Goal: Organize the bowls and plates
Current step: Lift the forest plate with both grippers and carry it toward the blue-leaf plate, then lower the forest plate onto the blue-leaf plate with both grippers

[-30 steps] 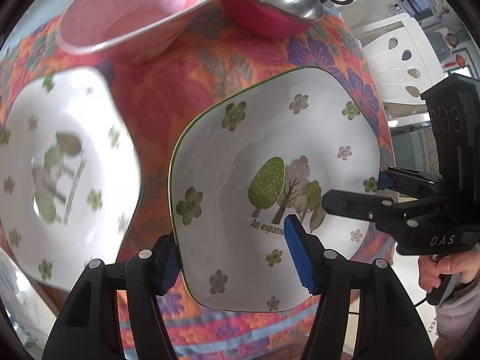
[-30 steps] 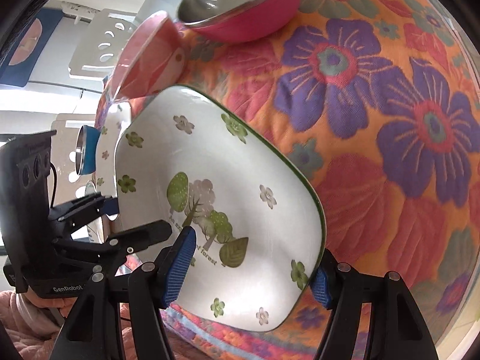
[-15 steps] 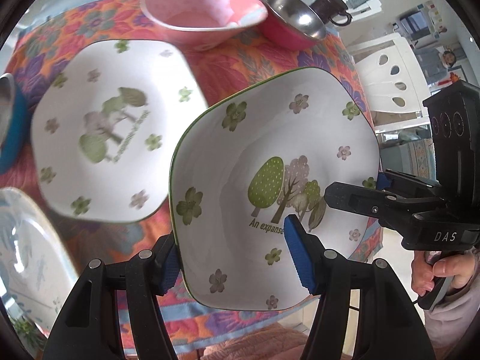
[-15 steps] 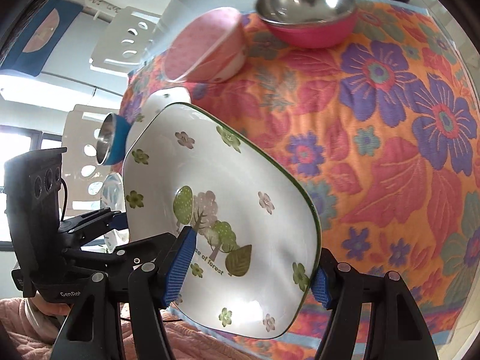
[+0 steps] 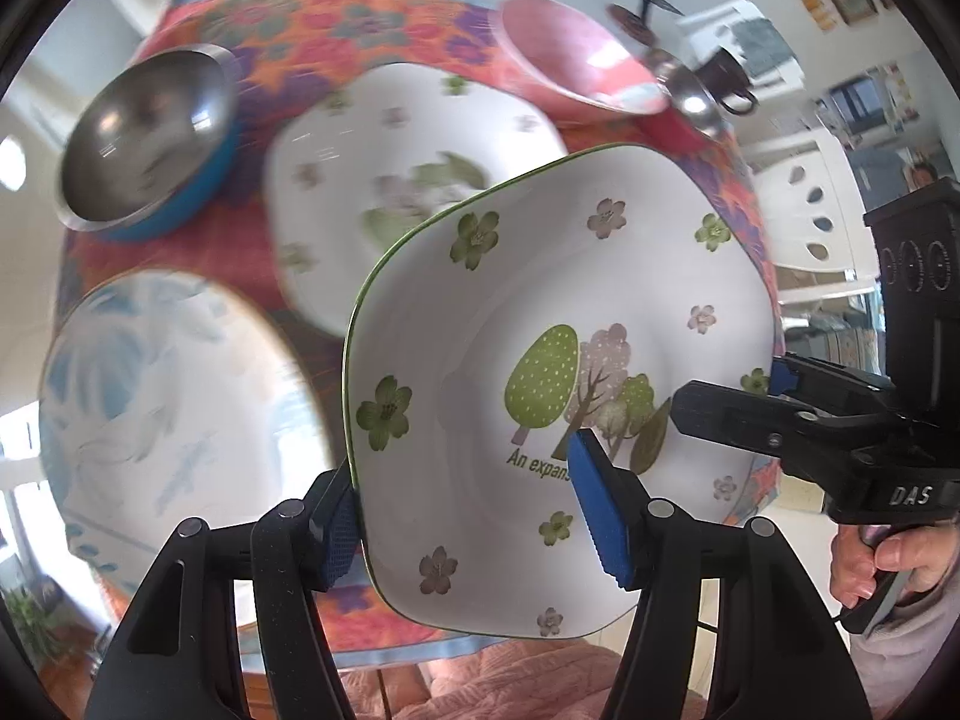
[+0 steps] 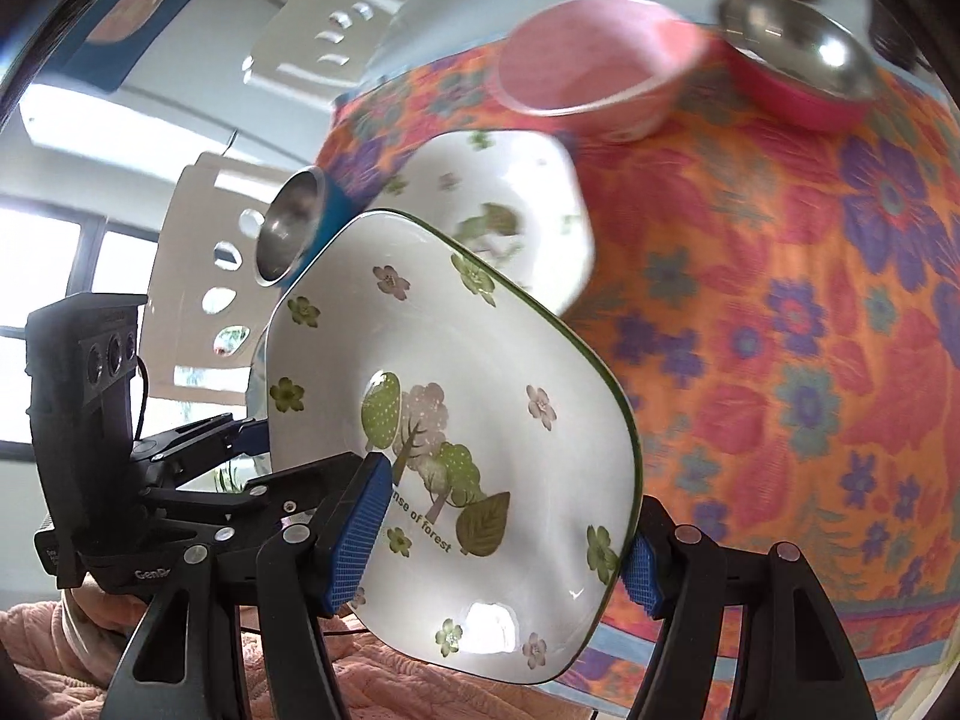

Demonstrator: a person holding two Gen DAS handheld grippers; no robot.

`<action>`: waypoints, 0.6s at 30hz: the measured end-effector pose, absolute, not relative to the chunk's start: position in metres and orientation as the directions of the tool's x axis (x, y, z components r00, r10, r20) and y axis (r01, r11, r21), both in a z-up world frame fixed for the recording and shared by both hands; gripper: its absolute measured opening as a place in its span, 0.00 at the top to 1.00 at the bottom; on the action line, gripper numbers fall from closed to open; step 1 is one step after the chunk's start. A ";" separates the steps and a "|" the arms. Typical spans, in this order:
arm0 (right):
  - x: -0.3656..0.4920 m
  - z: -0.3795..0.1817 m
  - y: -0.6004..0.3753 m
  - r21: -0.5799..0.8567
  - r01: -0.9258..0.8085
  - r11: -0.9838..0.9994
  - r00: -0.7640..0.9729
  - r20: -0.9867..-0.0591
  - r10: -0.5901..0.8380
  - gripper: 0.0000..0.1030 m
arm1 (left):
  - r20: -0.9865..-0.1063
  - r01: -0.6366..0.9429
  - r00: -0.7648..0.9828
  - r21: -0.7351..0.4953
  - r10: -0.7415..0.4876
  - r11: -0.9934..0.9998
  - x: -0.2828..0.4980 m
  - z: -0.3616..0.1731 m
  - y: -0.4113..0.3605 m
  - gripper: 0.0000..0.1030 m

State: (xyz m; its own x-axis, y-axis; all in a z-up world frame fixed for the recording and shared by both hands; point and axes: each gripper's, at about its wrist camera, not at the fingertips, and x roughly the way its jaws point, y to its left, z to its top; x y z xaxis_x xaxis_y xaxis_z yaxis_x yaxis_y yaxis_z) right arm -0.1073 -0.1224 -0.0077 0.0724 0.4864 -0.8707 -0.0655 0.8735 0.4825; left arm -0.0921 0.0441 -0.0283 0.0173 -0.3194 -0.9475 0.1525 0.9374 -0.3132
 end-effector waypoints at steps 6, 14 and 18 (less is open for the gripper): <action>-0.096 -0.012 -0.065 0.489 -0.128 0.863 0.035 -0.867 0.497 0.35 | -0.950 0.077 0.038 -0.305 -0.309 0.949 -0.098 -0.026 0.099 0.42; -0.083 -0.018 0.000 0.498 -0.209 0.842 -0.025 -0.863 0.504 0.35 | -0.953 -0.020 0.066 -0.297 -0.295 0.955 -0.104 -0.026 0.155 0.42; -0.079 -0.021 0.025 0.503 -0.230 0.833 -0.041 -0.860 0.508 0.35 | -0.953 -0.060 0.076 -0.298 -0.294 0.953 -0.108 -0.028 0.176 0.42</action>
State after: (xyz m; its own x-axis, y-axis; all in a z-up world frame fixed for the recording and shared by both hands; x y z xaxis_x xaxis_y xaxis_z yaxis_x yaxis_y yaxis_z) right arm -0.0791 0.0249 -0.0206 -0.0413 0.5081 -0.8603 -0.2301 0.8331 0.5031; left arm -0.1075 0.1760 -0.0280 0.0758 -0.2938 -0.9529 -0.0598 0.9526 -0.2984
